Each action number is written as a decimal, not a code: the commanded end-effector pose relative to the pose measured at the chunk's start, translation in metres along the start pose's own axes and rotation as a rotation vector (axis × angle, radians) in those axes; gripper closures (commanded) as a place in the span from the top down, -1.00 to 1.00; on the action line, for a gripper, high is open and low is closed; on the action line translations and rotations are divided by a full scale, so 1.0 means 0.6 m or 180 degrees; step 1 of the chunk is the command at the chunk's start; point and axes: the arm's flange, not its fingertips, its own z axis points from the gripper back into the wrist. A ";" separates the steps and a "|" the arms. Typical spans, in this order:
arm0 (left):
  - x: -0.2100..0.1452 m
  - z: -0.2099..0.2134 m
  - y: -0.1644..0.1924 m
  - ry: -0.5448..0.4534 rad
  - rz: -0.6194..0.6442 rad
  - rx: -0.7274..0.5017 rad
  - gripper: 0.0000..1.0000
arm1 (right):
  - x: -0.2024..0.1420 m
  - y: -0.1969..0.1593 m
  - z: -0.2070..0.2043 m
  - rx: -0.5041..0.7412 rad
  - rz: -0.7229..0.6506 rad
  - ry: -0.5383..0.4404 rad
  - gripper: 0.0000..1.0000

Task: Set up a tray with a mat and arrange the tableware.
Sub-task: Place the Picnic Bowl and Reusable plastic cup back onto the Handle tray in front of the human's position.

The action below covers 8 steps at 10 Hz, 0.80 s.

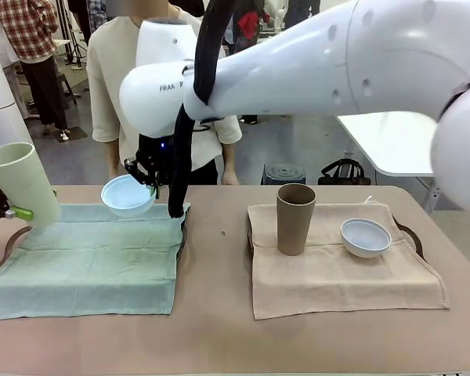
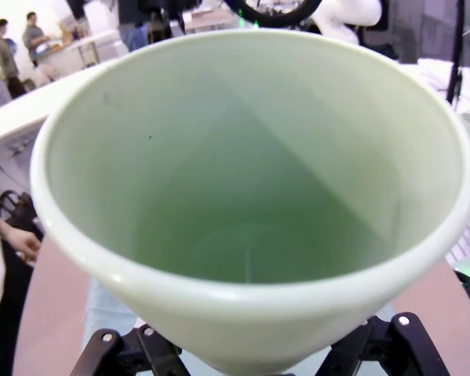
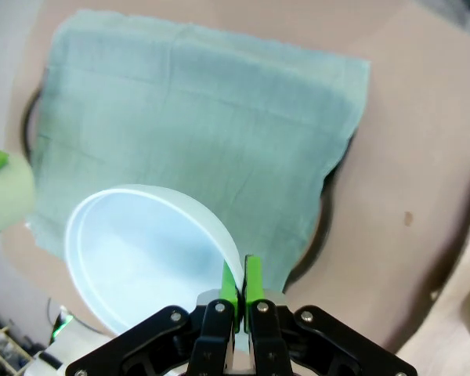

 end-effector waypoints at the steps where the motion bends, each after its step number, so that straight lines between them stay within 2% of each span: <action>1: -0.016 -0.008 0.028 0.0011 -0.0068 -0.0002 0.61 | 0.024 0.009 -0.029 0.0080 0.0044 0.0045 -0.91; 3: -0.041 -0.018 0.046 0.0002 -0.0015 0.0015 0.61 | 0.037 0.005 -0.062 0.0138 0.0009 0.0162 -0.91; 5: -0.052 -0.021 0.059 0.0041 0.0126 0.0092 0.61 | 0.033 0.006 -0.058 0.0110 0.0052 0.0149 -0.91; 8: -0.056 -0.022 0.044 0.0057 0.0071 -0.0021 0.61 | 0.026 -0.001 -0.074 0.0069 -0.0043 0.0125 -0.91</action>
